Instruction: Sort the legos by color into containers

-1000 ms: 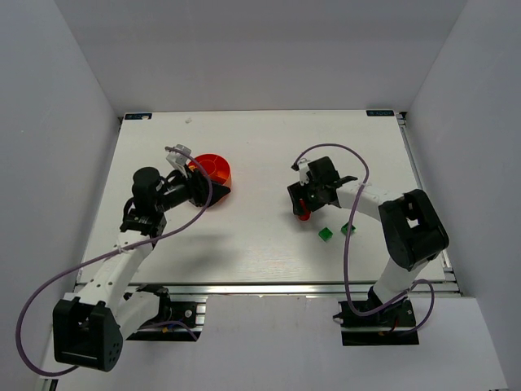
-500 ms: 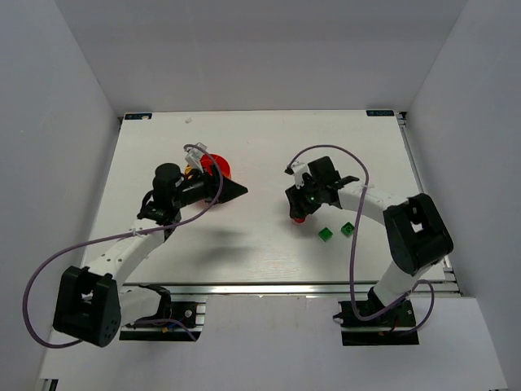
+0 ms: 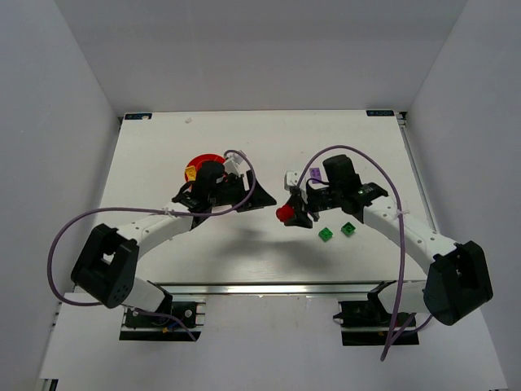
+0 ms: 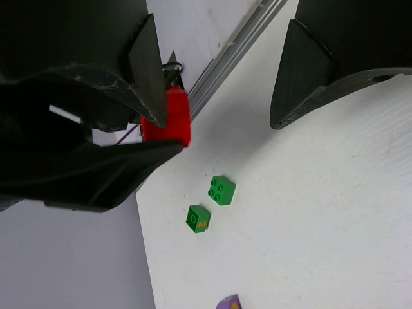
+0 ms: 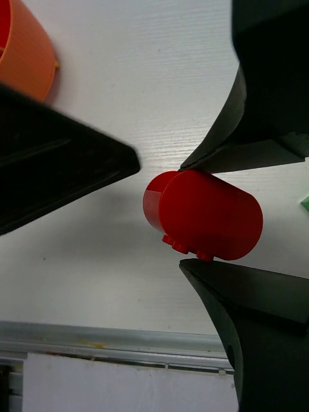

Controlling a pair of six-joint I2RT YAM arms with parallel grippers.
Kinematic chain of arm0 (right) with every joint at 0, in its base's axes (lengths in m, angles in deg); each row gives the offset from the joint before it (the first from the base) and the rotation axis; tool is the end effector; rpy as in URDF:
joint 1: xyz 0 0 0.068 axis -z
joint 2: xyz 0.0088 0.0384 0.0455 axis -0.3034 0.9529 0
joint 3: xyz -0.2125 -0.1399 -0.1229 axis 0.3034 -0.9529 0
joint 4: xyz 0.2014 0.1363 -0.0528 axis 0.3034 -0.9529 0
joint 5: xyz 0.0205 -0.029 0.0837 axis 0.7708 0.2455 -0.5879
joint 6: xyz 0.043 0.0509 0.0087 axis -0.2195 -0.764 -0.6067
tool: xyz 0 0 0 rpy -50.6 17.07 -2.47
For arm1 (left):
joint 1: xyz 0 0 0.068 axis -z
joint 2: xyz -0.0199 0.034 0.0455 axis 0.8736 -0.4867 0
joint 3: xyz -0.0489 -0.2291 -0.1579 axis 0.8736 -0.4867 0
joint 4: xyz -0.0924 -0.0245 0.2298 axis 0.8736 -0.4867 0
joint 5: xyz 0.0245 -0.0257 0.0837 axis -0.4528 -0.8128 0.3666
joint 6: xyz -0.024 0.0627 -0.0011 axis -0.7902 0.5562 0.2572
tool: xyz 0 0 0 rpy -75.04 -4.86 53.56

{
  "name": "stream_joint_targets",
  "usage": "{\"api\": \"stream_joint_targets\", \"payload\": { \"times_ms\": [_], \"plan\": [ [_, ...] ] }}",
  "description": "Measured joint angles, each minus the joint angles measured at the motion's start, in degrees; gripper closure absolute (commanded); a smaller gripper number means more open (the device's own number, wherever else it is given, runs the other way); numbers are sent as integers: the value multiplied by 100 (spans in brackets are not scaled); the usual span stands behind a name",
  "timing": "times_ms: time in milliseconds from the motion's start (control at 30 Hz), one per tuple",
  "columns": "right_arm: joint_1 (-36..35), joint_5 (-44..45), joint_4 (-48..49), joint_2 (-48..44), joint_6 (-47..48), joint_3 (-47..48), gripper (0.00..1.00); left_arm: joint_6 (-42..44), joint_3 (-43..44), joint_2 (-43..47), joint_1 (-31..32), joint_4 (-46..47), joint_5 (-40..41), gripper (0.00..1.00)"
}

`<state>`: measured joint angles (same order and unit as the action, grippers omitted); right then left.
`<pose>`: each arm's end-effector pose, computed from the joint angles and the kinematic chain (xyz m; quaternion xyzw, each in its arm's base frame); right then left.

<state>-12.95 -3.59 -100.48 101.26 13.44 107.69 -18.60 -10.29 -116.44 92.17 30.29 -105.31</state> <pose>0.2137 0.1705 0.2793 -0.6131 0.5930 0.3158 0.4157 0.2488 -0.1837 0.2439 0.0331 0.8361 -0.4906 0.2433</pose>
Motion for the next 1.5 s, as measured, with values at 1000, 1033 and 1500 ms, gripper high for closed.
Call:
{"api": "stream_joint_targets", "payload": {
  "times_ms": [1000, 1033, 1500],
  "plan": [
    [-247, 732, 518, 2, -310, -210, 84, -63, 385, -575, 756, 37, 55, 50],
    [-251, 763, 522, 2, -310, -214, 80, -87, 389, -612, 763, 61, 26, 60],
    [-251, 1023, 723, -26, -352, -424, 11, 881, 1209, -693, 702, -1060, 682, 95]
  ]
}}
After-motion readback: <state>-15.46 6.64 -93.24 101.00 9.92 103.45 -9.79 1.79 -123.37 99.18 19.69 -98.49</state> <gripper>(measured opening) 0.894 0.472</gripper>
